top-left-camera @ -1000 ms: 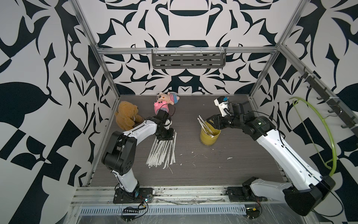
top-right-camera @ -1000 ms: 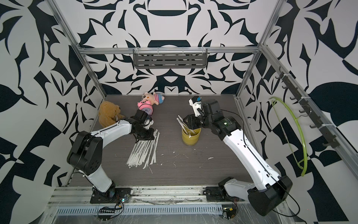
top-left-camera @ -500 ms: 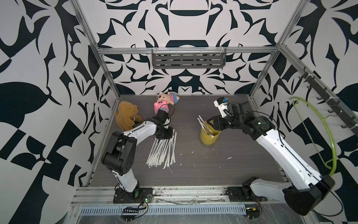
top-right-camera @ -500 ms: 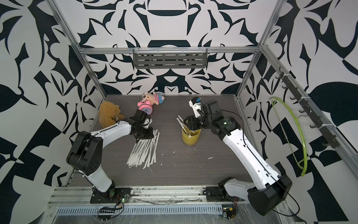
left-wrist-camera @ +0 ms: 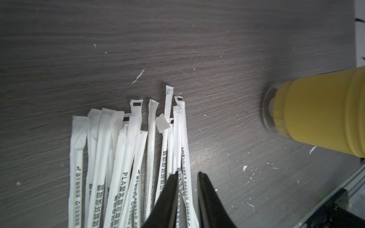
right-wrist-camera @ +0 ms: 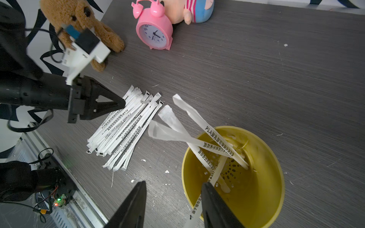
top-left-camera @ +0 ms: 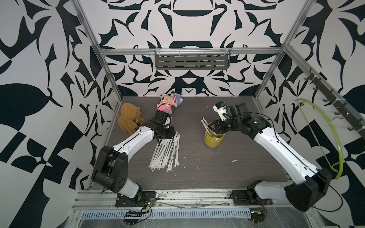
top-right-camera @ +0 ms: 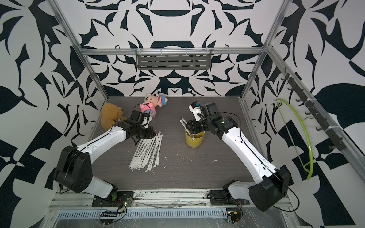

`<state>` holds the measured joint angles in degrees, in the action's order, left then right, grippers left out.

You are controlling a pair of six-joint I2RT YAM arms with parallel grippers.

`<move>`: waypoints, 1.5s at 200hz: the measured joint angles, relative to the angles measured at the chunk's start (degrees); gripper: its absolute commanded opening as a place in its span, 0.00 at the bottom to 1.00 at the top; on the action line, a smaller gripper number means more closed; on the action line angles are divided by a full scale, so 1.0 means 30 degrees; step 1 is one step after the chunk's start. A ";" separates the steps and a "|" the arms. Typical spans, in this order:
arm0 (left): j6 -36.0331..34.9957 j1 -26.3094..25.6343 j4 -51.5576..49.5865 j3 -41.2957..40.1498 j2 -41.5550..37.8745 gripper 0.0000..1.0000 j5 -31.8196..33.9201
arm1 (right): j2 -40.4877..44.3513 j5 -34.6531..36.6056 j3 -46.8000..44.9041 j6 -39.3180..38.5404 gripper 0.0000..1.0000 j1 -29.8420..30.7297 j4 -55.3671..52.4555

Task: Take the straws out of the storage container
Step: Place the straw at the center of the board, then pick up the straw from the container.

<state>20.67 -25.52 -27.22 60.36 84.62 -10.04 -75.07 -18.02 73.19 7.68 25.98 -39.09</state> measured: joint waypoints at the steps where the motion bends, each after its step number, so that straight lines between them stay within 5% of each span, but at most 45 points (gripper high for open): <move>1: 0.0007 0.0000 0.0007 0.0000 -0.0102 0.23 -0.0007 | -0.0022 0.0000 0.0000 -0.0007 0.47 0.0000 0.0015; 60: 0.0124 0.0000 0.0583 0.0000 -0.2798 0.23 -0.0350 | -0.1523 0.0175 -0.1195 -0.1435 0.38 0.0000 0.1144; 214: 0.0124 0.0000 0.0685 -0.0306 -0.3366 0.22 -0.0430 | -0.3417 0.1195 -0.1333 -0.2353 0.21 0.0000 0.3286; 300: 0.0124 0.0000 0.0721 -0.0306 -0.3366 0.22 -0.0430 | -0.3417 0.2106 -0.1268 -0.2667 0.27 0.0000 0.3468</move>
<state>21.04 -25.52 -25.06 59.44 74.52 -11.33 -85.32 -11.70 69.38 -0.32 25.98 -28.69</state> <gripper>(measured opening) 0.218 0.265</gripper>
